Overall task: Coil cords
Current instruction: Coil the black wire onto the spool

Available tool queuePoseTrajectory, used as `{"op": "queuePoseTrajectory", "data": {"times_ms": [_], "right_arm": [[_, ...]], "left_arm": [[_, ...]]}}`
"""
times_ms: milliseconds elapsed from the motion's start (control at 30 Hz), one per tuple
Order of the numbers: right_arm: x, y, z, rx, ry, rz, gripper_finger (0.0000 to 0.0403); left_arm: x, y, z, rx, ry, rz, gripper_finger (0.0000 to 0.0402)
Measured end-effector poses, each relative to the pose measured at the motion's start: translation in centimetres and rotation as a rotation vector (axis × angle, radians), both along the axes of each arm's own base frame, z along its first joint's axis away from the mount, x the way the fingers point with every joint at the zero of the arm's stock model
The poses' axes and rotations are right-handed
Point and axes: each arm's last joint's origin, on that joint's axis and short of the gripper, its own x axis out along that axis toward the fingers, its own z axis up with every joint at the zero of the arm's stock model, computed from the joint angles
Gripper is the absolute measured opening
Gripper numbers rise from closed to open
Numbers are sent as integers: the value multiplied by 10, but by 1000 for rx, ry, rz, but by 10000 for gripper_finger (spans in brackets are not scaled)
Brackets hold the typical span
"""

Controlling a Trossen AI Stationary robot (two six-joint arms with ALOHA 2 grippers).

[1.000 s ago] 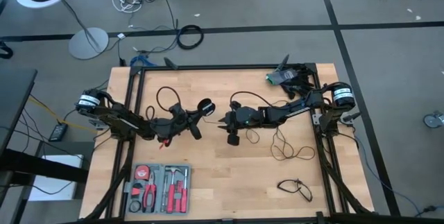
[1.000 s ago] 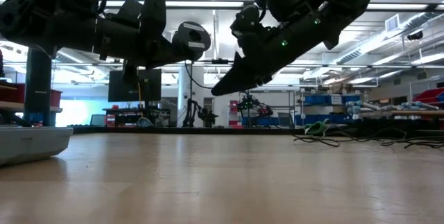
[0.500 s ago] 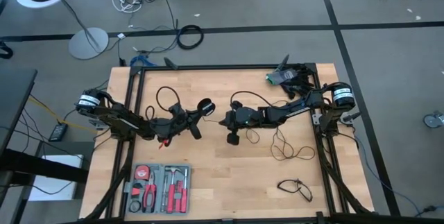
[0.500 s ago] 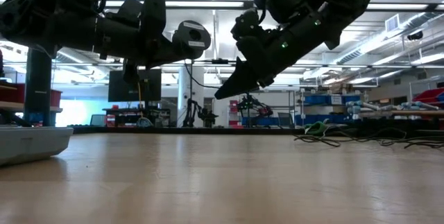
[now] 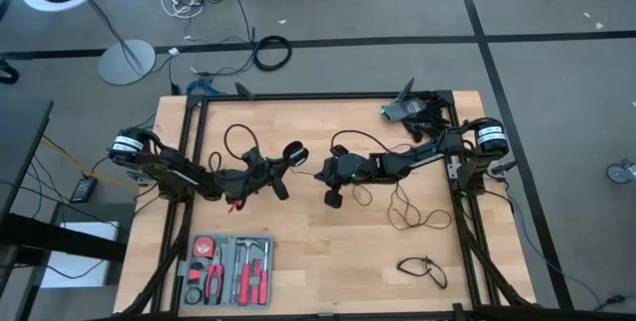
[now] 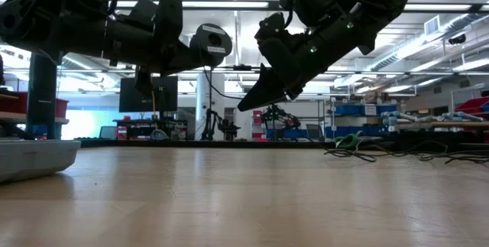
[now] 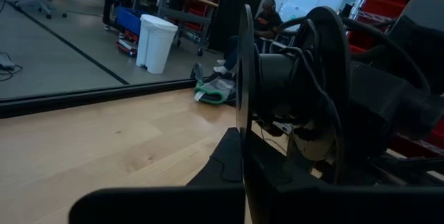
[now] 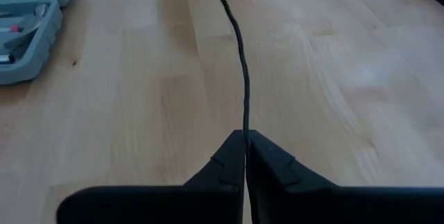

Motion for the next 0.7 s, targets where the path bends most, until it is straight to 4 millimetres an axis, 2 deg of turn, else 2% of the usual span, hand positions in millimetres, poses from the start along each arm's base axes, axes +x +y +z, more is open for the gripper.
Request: {"op": "queuePoseTrajectory", "data": {"times_ms": [700], "right_arm": [[0,0,0,16,-2,0,62]], "left_arm": [[0,0,-2,-1,23,1,0]]}}
